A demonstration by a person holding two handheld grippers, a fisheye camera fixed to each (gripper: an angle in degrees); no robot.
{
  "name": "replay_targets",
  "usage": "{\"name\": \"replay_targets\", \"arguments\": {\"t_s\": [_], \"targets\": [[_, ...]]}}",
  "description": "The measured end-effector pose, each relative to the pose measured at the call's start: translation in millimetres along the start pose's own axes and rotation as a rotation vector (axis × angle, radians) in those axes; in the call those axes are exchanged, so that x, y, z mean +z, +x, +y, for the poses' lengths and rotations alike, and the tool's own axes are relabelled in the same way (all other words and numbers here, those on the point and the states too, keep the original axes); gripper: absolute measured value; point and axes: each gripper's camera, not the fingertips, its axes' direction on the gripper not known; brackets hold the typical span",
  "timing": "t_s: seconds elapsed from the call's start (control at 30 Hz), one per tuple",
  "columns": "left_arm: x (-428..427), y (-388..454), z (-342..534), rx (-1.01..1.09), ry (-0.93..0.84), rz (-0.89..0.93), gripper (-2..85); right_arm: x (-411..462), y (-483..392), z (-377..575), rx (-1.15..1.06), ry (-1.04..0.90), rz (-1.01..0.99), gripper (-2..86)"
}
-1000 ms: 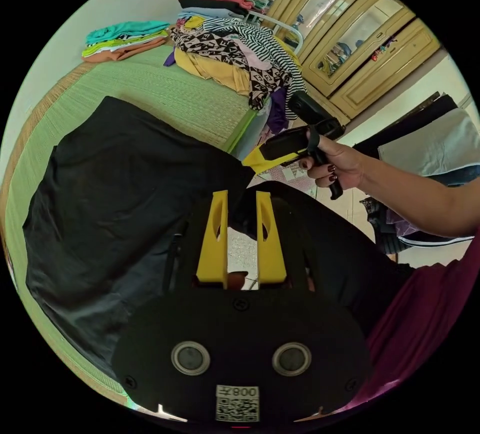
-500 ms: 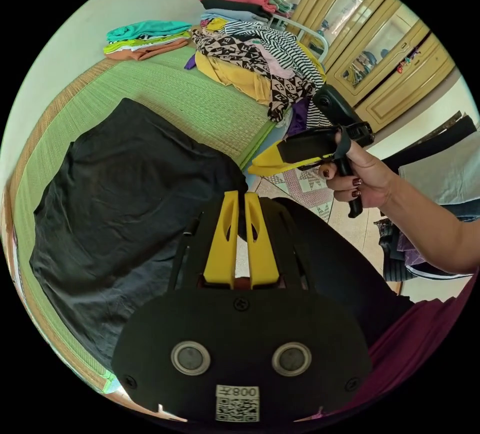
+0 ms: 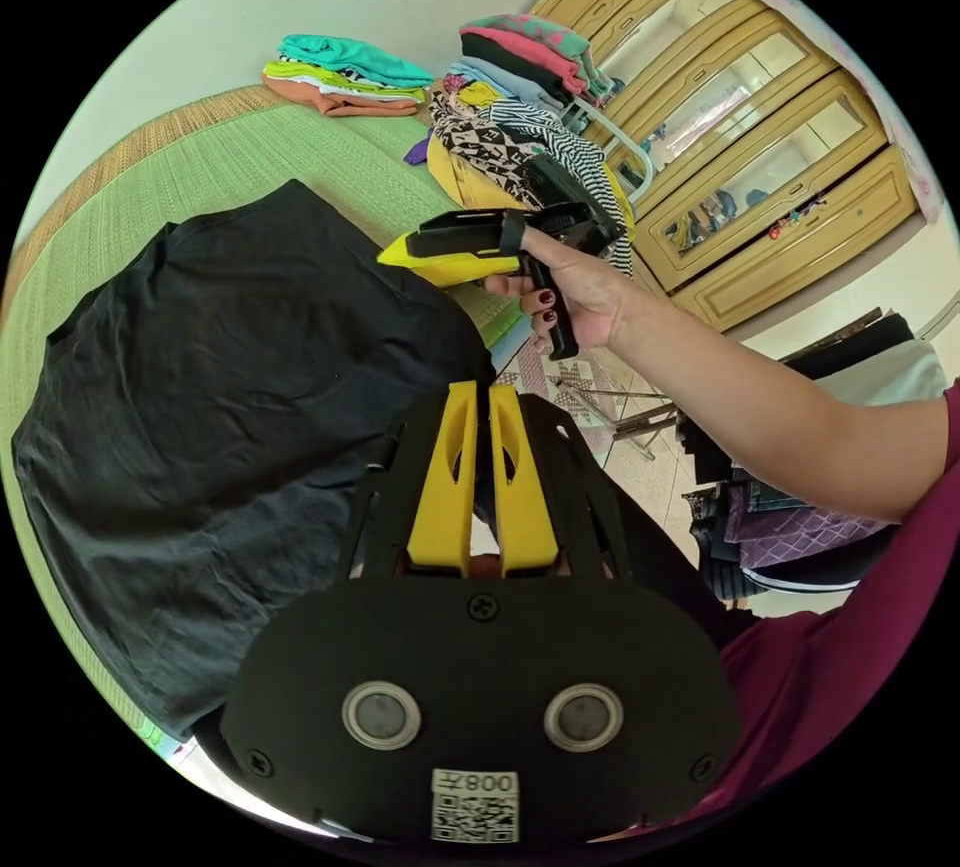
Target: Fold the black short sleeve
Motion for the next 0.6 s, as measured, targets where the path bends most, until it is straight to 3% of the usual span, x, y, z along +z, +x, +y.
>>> {"name": "replay_targets", "arguments": {"t_s": [0.6], "targets": [[-7.8, -14.0, 6.3, -0.004, 0.029, 0.096, 2.1, 47.8, -17.8, -120.5, -0.013, -0.028, -0.016, 9.3]]}}
